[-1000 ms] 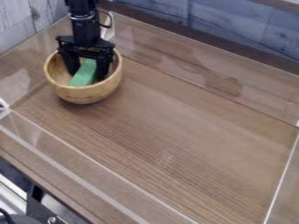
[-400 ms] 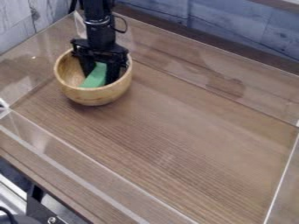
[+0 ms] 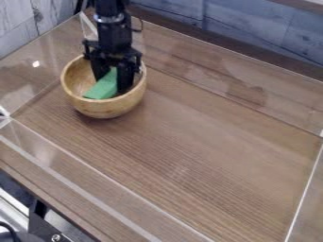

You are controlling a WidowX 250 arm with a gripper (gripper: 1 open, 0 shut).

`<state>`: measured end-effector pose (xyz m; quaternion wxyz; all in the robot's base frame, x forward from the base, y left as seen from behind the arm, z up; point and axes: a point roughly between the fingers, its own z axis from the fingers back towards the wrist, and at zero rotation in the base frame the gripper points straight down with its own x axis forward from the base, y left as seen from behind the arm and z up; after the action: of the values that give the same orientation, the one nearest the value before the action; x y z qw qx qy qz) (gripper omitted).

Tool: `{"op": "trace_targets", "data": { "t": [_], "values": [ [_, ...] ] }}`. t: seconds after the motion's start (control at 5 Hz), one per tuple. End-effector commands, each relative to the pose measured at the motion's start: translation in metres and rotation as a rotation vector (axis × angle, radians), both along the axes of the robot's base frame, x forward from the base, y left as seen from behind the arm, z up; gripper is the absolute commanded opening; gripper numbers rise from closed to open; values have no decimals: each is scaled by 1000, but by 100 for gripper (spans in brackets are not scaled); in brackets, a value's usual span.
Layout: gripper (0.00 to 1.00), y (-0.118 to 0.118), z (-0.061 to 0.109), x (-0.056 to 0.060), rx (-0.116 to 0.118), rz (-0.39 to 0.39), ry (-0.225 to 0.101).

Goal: Move green stick from inside the wooden bowl to the table next to it

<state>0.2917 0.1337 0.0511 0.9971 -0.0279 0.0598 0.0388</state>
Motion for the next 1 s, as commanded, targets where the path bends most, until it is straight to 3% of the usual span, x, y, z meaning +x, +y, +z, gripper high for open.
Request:
{"op": "trace_targets", "data": {
  "t": [0.0, 0.2, 0.8],
  "values": [
    [0, 7, 25, 10, 22, 25, -58],
    [0, 9, 27, 16, 20, 48, -55],
    [0, 12, 32, 22, 12, -42, -47]
  ]
}}
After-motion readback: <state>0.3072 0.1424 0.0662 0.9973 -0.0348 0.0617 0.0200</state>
